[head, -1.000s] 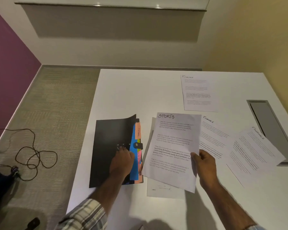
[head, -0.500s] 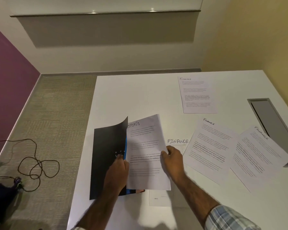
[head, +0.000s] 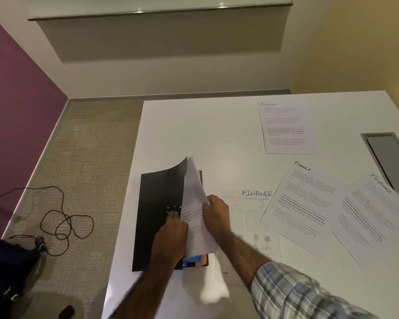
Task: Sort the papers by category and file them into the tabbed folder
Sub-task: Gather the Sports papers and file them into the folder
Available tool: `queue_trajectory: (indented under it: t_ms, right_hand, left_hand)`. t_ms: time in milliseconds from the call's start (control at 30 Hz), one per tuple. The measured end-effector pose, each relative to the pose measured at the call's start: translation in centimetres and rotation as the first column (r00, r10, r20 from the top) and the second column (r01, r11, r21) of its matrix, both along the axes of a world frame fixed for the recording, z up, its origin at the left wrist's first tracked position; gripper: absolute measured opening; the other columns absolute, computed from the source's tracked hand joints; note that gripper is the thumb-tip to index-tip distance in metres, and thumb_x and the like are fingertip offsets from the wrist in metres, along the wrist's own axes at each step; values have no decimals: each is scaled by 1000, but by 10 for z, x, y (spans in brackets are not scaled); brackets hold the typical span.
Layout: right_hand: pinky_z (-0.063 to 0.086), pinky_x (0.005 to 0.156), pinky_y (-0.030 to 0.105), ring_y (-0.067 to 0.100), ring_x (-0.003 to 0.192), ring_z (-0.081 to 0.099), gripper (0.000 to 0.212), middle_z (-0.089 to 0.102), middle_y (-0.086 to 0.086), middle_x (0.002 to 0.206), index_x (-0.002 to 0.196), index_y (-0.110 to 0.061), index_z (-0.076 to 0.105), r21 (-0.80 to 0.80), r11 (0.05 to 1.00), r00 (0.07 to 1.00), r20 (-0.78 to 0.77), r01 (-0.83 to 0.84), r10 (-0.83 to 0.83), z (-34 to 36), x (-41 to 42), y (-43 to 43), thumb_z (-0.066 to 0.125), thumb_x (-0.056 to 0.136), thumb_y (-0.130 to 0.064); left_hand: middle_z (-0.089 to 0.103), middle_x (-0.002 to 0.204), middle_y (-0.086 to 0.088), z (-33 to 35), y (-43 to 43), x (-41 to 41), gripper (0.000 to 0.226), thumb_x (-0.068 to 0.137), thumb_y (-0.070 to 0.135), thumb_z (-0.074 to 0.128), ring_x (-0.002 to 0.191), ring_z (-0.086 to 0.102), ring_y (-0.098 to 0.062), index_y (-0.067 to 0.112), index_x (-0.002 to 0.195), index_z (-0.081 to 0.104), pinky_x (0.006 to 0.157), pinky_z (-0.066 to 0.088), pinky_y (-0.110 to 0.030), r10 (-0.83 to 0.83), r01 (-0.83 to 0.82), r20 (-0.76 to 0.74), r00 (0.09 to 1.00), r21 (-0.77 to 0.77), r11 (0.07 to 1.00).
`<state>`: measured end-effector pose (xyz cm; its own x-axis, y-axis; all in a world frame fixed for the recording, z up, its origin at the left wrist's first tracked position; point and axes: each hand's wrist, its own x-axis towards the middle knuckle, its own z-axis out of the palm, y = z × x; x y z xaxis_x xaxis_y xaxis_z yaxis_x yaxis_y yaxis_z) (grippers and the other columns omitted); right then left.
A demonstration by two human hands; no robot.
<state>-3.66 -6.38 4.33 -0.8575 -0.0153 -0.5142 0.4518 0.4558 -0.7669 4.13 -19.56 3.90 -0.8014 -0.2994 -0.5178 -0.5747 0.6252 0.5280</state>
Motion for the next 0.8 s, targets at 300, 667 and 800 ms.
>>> queue_trajectory:
  t_ms: [300, 667, 800]
  right_hand:
    - [37, 51, 8, -3, 70, 56, 17, 67, -4, 87, 100, -13, 67, 60, 988, 961, -249, 141, -122, 2, 6, 23, 50, 100, -14]
    - [45, 55, 15, 9, 73, 67, 18, 67, -8, 85, 93, -22, 62, -42, 998, 996, -77, 43, -47, -13, 9, -10, 51, 103, -32]
    - [44, 53, 10, 10, 71, 67, 23, 66, -9, 81, 90, -14, 63, -18, 999, 996, -73, 45, -47, -23, 10, -28, 50, 103, -28]
  left_hand:
    - [61, 114, -5, 21, 0, -5, 28, 104, 40, 45, 93, 71, -21, 15, 116, 46, 80, 64, -39, -138, 137, 7, 990, -154, 979]
    - [60, 126, -7, 13, 4, -11, 42, 101, 42, 51, 95, 71, -22, 11, 130, 45, 77, 62, -35, -154, 158, 37, 987, -222, 962]
    - [56, 139, -15, 11, 7, -12, 40, 106, 30, 40, 117, 62, -30, 4, 135, 49, 91, 56, -41, -220, 220, 38, 975, -316, 923]
